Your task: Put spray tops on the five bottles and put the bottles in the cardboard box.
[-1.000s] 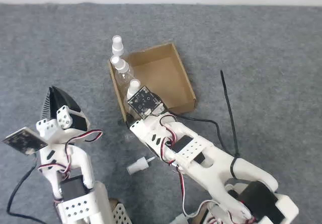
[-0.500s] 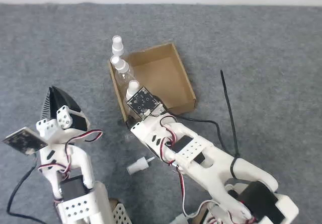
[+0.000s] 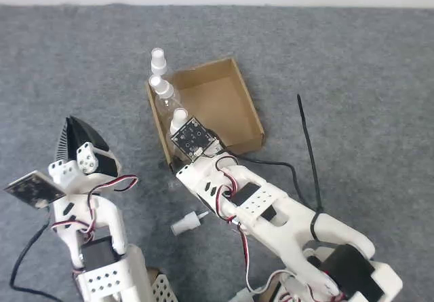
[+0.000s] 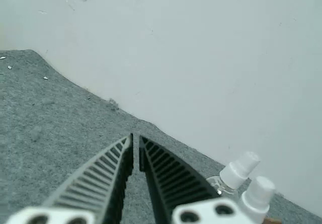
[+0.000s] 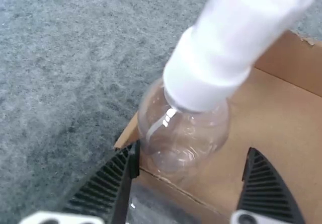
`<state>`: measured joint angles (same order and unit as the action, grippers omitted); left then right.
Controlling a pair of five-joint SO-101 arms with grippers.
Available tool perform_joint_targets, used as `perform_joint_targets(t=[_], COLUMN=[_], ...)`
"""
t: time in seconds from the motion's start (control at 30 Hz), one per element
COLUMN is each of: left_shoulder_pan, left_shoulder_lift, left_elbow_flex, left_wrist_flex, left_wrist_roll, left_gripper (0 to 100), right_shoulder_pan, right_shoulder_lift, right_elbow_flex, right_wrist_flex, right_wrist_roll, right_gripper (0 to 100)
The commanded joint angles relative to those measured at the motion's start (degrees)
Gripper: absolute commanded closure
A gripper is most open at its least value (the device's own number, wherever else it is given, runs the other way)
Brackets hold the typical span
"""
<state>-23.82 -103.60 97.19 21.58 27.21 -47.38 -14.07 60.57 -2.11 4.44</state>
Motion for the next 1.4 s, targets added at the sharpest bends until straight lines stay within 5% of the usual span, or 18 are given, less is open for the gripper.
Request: perform_joint_targets(t=[0.0, 1.13, 1.37], left_shoulder_pan=[0.18, 0.00, 0.00], left_shoulder_lift=[-0.79, -0.79, -0.79], left_elbow_flex=[-0.66, -0.66, -0.66], left_wrist_flex=[-0.09, -0.09, -0.09], left_wrist_roll=[-1.58, -1.58, -1.58], left_gripper=[99, 99, 99], right_shoulder_pan=[0.57, 0.66, 0.66], right_shoulder_lift=[-1.36, -31.25, -32.92], right_elbow_flex=[-1.32, -1.85, -1.93], right_wrist_flex=[2.77, 37.23, 39.16], right_wrist_roll=[3.08, 3.78, 9.14], right_gripper=[72.6, 72.7, 72.7])
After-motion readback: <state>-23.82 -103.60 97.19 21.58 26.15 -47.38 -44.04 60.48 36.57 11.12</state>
